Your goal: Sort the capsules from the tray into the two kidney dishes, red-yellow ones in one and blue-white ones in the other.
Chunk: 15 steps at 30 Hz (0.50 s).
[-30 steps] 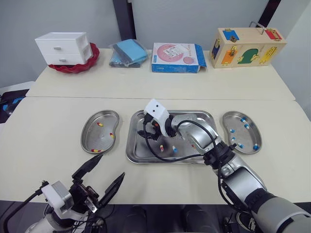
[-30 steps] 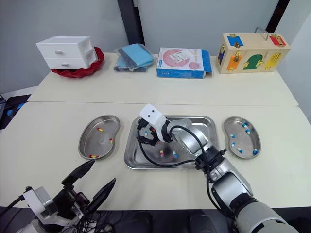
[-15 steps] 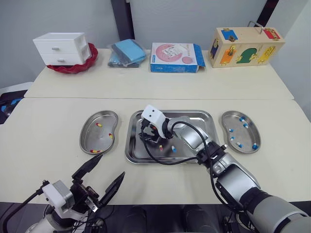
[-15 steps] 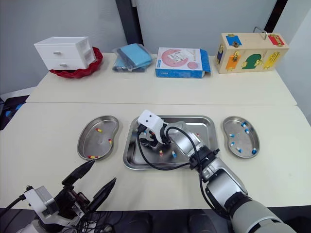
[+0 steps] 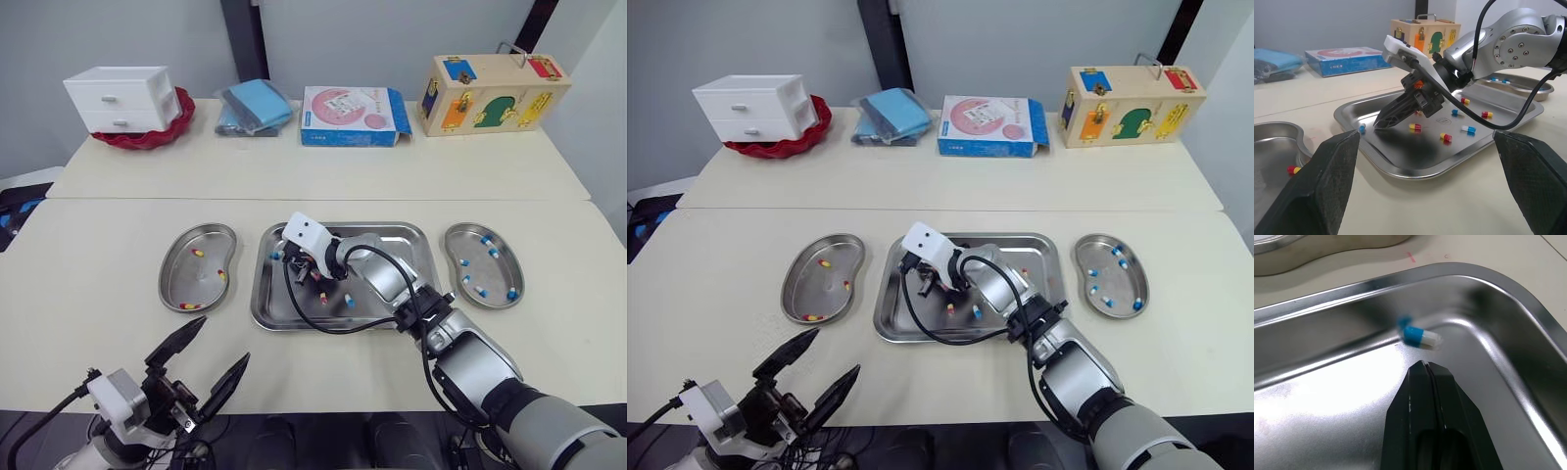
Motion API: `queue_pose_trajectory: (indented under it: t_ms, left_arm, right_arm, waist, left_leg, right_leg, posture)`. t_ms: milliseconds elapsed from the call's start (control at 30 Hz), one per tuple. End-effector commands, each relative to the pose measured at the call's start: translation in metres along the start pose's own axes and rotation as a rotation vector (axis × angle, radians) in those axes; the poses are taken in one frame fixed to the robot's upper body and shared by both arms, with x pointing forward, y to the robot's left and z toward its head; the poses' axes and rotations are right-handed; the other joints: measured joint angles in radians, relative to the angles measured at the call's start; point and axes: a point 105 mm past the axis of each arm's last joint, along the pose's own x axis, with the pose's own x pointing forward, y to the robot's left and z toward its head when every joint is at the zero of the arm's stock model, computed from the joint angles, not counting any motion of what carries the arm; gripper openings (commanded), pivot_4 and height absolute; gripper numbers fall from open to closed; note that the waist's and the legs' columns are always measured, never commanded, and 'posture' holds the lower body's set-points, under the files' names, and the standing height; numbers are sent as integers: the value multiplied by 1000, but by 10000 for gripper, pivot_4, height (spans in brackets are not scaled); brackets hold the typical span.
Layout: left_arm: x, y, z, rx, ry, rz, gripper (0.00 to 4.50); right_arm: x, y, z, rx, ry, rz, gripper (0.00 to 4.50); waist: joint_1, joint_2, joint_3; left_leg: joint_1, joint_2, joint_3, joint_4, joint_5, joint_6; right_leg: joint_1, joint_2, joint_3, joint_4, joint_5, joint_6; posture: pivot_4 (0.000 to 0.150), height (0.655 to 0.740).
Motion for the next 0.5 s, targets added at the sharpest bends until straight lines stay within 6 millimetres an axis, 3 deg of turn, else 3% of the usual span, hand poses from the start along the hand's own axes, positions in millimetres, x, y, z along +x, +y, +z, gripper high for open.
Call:
queue_pose_trajectory:
  t_ms: [33, 300, 500]
  left_arm:
    - [-3, 2, 5, 26, -21, 3, 45000]
    - [-7, 4, 2, 30, -20, 0, 45000]
    - [-9, 4, -1, 30, -17, -1, 45000]
  right_arm:
    - [-1, 2, 10, 0, -43, 11, 73]
    - [-7, -1, 15, -49, -64, 27, 73]
    - [-16, -4, 25, -65, -101, 43, 13952]
  waist:
    - [-2, 0, 0]
    - [-6, 0, 0]
    - [-7, 0, 0]
  left_leg:
    - [0, 0, 0, 0, 0, 0]
    - [0, 0, 0, 0, 0, 0]
    - [0, 0, 0, 0, 0, 0]
  right_leg:
    - [0, 0, 0, 0, 0, 0]
    - [0, 0, 0, 0, 0, 0]
    - [0, 0, 0, 0, 0, 0]
  posture:
    - [1500, 7400]
    - [1500, 7400]
    - [1500, 7400]
